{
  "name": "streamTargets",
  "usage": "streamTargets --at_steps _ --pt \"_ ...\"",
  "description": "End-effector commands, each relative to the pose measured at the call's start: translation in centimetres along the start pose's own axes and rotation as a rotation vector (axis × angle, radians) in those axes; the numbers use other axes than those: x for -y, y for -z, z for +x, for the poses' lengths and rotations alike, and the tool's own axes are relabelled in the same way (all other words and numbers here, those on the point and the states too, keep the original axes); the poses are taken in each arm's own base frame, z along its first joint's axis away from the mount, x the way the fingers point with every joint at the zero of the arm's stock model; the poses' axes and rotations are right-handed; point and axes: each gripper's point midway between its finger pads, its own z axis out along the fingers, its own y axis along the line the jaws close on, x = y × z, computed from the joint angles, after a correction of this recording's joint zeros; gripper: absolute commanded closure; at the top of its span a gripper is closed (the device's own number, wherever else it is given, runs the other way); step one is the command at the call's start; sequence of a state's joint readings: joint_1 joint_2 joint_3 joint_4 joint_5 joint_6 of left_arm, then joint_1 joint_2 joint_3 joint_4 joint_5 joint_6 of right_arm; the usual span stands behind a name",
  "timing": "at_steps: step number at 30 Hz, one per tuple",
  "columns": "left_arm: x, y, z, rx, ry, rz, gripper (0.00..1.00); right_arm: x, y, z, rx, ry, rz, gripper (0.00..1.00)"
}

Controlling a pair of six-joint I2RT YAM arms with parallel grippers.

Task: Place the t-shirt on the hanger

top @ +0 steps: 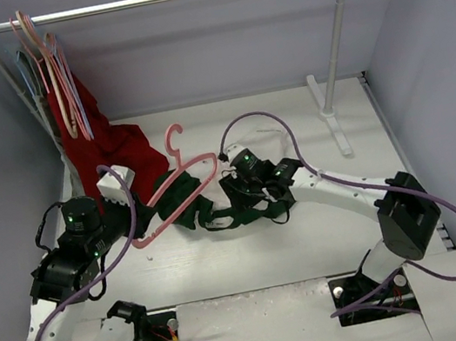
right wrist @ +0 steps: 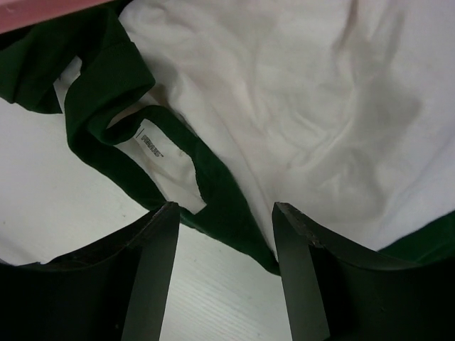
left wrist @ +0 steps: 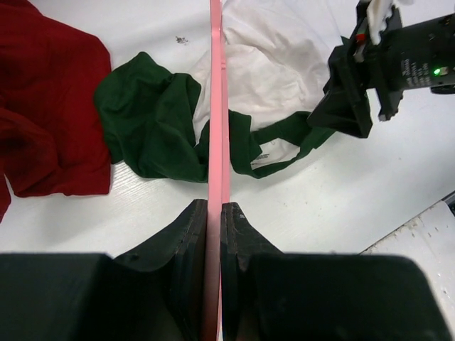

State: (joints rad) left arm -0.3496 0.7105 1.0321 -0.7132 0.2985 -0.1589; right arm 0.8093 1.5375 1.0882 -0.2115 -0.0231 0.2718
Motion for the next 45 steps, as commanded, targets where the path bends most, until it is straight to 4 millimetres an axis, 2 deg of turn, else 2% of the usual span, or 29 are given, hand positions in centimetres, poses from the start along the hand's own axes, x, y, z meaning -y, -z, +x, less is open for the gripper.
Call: streamTargets --at_steps 1,4,8,11,15,16,18,19,22,23,26,29,31,32,33,36,39,45 --pt "-0.2 0.1 -1.7 0.069 0.000 -0.029 1.00 -1.0 -0.7 -1.7 0.032 0.006 -0.003 0.44" --pt "-0.7 0.1 -1.5 0.069 -0.004 -0.058 1.00 -1.4 -1.7 -1.3 0.002 0.043 -0.018 0.46" --pt "-0.6 0.2 -1.3 0.066 -0.010 -0.060 1.00 -0.9 -3.0 -0.5 -0.032 0.073 0.003 0.50" --pt "-0.2 0.5 -1.4 0.073 -0.018 -0.045 1.00 -0.7 -3.4 -0.4 -0.026 0.088 0.011 0.55" --pt "0.5 1.2 -1.8 0.094 -0.045 -0.014 1.00 1.0 -3.2 -0.6 -0.012 0.097 0.075 0.78" --pt "0.7 1.4 -1.9 0.102 -0.052 -0.004 1.00 1.4 -3.1 -0.8 -0.004 0.098 0.090 0.88" --pt "1.1 1.7 -2.2 0.126 -0.068 0.013 1.00 2.8 -2.9 -1.2 0.011 0.106 0.127 0.97" --pt "1.2 1.8 -2.3 0.131 -0.071 0.018 1.00 4.1 -2.8 -1.6 0.020 0.095 0.151 1.00" --pt "1.6 1.9 -2.6 0.139 -0.082 0.042 1.00 6.6 -2.2 -3.2 0.058 0.104 0.185 1.00" --pt "1.9 1.9 -2.6 0.139 -0.083 0.053 1.00 6.8 -1.7 -4.1 0.084 0.113 0.183 1.00" --pt "2.8 2.0 -2.9 0.149 -0.092 0.099 1.00 8.1 -0.9 -4.9 0.116 0.127 0.190 0.99" --pt "3.3 1.9 -2.3 0.130 -0.103 0.136 1.00 8.2 -0.6 -4.6 0.128 0.135 0.176 0.97" --pt "3.9 1.6 -1.9 0.115 -0.106 0.168 1.00 8.2 -0.9 -3.7 0.108 0.154 0.168 0.92" --pt "4.0 1.4 -1.7 0.108 -0.104 0.177 1.00 8.4 -0.9 -3.3 0.096 0.149 0.171 0.86" --pt "4.2 1.3 -1.6 0.103 -0.098 0.186 1.00 8.5 -1.0 -3.1 0.087 0.141 0.178 0.73" --pt "4.0 1.0 -1.2 0.096 -0.096 0.182 1.00 9.0 -0.8 -2.5 0.066 0.084 0.216 0.64" --pt "3.8 0.6 -0.7 0.072 -0.099 0.171 1.00 9.4 -0.3 -2.0 0.050 0.035 0.250 0.60" --pt "3.5 0.6 -0.3 0.062 -0.100 0.154 1.00 9.7 0.3 0.6 -0.033 -0.034 0.279 0.53"
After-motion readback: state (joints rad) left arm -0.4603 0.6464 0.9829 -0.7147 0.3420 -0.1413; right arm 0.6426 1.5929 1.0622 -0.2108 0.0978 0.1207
